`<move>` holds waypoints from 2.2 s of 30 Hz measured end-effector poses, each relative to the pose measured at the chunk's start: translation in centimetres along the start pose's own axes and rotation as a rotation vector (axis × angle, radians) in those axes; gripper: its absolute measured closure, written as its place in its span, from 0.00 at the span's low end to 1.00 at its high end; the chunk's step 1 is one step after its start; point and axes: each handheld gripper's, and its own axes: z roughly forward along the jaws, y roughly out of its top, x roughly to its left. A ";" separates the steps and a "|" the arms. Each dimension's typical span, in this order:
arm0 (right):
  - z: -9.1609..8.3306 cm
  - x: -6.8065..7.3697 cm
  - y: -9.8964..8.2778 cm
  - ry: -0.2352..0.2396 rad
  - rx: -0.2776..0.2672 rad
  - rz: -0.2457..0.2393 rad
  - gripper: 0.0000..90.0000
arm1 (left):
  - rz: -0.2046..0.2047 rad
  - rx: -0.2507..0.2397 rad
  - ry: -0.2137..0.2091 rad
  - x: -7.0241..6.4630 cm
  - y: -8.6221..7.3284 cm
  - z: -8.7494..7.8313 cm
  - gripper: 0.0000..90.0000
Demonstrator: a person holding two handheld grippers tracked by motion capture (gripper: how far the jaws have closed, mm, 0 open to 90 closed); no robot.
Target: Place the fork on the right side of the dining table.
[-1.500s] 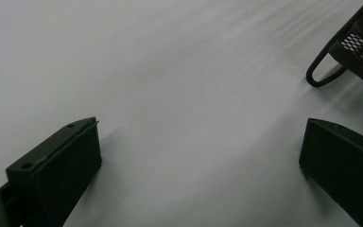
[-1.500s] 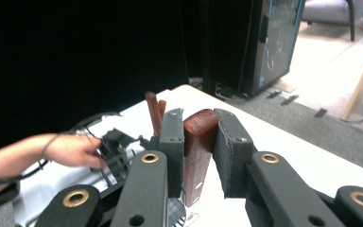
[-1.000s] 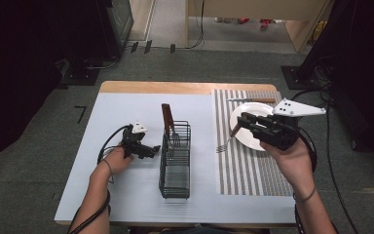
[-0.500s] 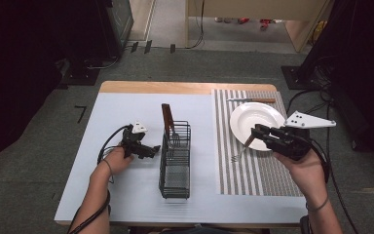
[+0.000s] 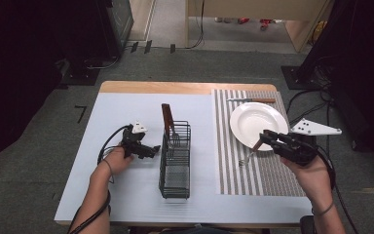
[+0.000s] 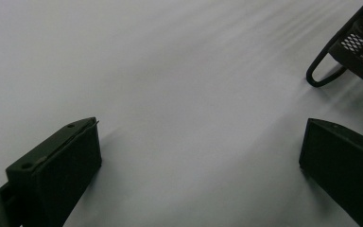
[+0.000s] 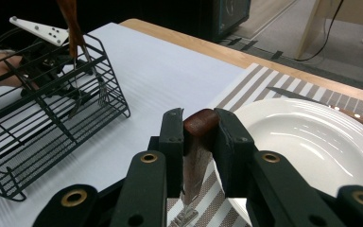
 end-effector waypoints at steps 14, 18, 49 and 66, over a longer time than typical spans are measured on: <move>-0.9 -0.6 -1.5 -0.112 -0.005 0.121 0.82 | 0.001 0.000 0.001 0.0 0.0 0.0 0.00; -1.3 -1.3 -2.2 -0.141 -0.009 0.154 0.80 | 0.001 0.000 0.000 0.0 0.0 0.0 0.00; -2.6 -4.9 -6.9 -0.210 -0.035 0.248 0.72 | 0.002 0.000 0.001 0.0 0.0 0.0 0.00; -2.1 -7.1 -8.9 -0.185 -0.021 0.316 0.67 | 0.002 0.000 0.002 0.0 0.0 0.0 0.00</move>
